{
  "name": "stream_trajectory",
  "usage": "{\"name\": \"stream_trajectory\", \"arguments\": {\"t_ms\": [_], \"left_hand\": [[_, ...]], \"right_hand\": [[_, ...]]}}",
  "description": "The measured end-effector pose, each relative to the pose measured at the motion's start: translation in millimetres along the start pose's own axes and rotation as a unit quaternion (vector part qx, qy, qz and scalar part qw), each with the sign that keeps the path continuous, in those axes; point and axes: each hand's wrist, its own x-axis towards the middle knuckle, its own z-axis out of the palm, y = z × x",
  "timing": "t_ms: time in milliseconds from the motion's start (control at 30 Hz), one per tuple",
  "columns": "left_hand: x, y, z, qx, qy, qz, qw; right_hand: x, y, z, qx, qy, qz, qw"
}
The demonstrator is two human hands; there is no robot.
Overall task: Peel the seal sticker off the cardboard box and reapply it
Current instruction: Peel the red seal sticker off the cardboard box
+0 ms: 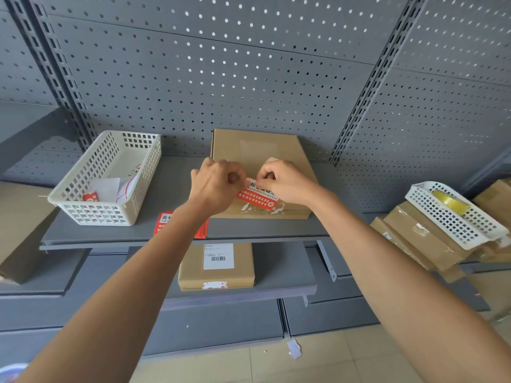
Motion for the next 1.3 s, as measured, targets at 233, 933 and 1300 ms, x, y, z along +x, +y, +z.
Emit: {"name": "stream_trajectory", "arguments": {"t_ms": [233,933,1300], "left_hand": [[-1.2,1.0,1.2,0.016,0.008,0.013,1.000],[-2.0,2.5,1.1,0.027,0.010,0.011,1.000],[-2.8,5.4,-2.1,0.020,0.010,0.002,1.000]], "right_hand": [[7.6,-6.2,-12.2,-0.035,-0.055,0.010,0.998],[23.9,-18.2,-27.2,-0.059,-0.157,0.072,0.983],[24.5,-18.4,-24.0,-0.063,-0.144,0.076,0.985]]}}
